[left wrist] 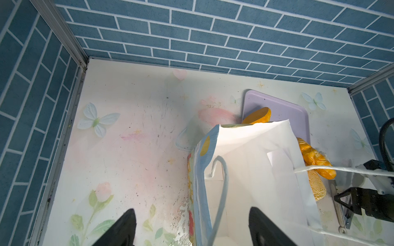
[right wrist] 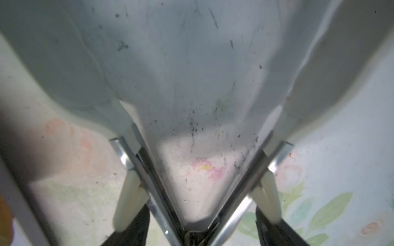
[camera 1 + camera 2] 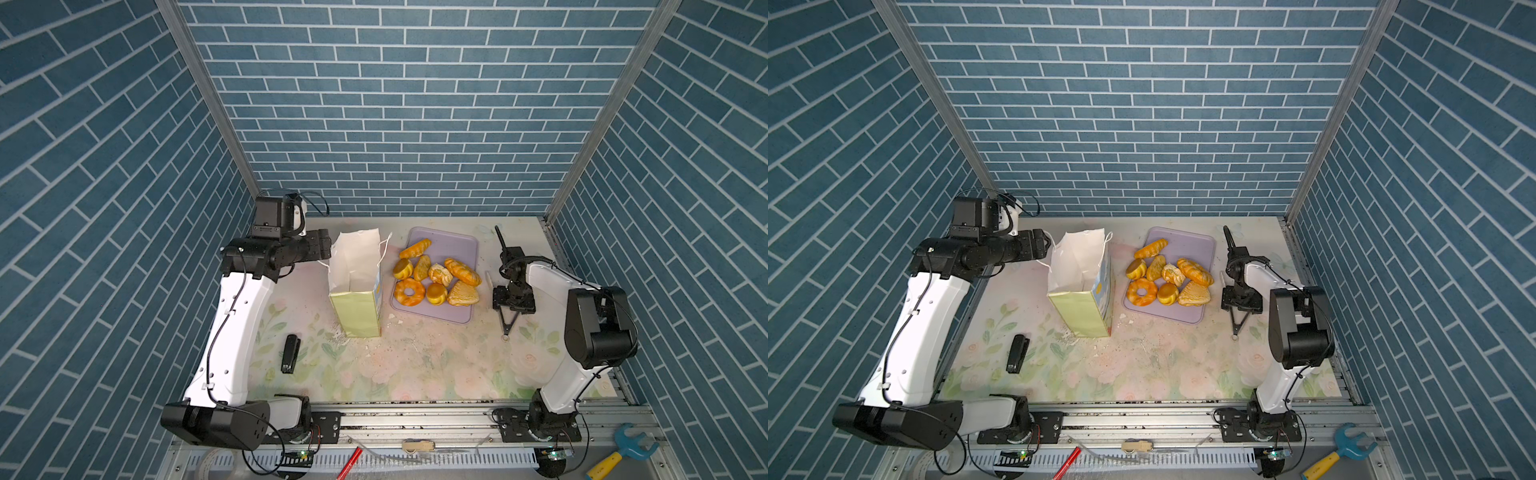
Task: Place the fake bread into the paper bag
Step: 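Close the right gripper on the metal tongs handles, then lift the tongs with the right gripper and raise them above the table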
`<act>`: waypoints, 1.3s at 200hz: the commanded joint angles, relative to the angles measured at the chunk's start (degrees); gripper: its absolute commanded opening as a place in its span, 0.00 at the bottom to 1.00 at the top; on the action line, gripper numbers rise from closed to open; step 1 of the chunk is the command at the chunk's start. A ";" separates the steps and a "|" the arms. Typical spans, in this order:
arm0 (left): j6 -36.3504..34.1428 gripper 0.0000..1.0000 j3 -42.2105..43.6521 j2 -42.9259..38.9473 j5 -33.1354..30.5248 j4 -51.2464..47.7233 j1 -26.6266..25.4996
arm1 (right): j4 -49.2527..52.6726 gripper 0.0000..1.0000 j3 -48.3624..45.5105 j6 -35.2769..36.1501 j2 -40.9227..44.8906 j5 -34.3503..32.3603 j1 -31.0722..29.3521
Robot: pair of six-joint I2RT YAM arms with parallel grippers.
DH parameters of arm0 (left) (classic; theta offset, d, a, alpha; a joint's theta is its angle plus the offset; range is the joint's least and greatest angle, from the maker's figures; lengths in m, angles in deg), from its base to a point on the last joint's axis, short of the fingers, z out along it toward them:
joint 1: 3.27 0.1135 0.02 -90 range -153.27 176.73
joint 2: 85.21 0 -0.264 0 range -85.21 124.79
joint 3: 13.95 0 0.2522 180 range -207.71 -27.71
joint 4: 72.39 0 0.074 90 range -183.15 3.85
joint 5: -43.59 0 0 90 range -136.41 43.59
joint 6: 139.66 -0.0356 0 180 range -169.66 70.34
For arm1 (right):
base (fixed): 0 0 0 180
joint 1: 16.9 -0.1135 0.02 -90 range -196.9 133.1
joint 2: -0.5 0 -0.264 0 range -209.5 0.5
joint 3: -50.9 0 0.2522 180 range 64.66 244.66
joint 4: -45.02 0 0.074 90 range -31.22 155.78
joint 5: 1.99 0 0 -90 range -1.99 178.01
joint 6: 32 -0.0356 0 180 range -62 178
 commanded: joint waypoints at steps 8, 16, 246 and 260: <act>0.29 0.84 0.16 -1.13 0.51 -0.33 0.29 | 3.21 0.86 0.97 -1.49 1.22 -3.20 0.16; 0.29 0.84 0.12 -1.13 0.56 -0.33 0.29 | 3.64 0.87 0.53 -3.65 2.25 -3.37 0.16; 1.67 0.84 0.29 -0.77 -0.04 0.63 0.32 | -10.98 0.73 -10.34 -12.82 2.19 4.23 0.15; 1.68 0.84 0.28 -0.82 -0.04 0.72 0.36 | -11.74 0.73 -10.88 -12.64 2.42 4.43 0.13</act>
